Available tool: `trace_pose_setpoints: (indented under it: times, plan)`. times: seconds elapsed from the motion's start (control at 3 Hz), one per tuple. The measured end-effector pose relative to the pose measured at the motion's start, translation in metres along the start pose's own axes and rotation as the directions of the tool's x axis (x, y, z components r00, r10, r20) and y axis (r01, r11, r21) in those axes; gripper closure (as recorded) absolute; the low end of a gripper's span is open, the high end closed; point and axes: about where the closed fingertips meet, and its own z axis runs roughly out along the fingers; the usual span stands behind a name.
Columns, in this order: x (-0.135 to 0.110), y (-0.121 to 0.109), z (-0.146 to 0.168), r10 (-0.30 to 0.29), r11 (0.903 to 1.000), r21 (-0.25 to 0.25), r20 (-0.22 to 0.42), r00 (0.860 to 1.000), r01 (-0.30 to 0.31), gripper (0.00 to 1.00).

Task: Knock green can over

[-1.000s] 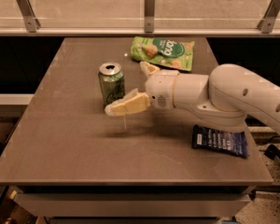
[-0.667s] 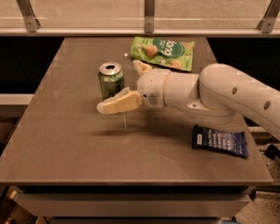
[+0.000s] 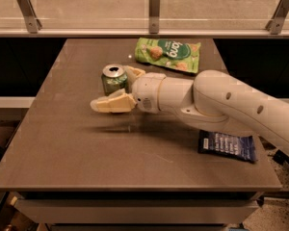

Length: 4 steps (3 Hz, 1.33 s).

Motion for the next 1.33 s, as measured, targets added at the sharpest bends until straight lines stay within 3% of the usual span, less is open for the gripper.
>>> trace_pose_setpoints:
  times: [1.0,1.33]
  plan:
    - [-0.0034,0.0052,0.0038,-0.007,0.9999,-0.010,0.000,1.000,0.007,0.87]
    - [-0.0045,0.0068,0.0051,-0.009,0.9999,-0.013,0.000,1.000,0.009,1.00]
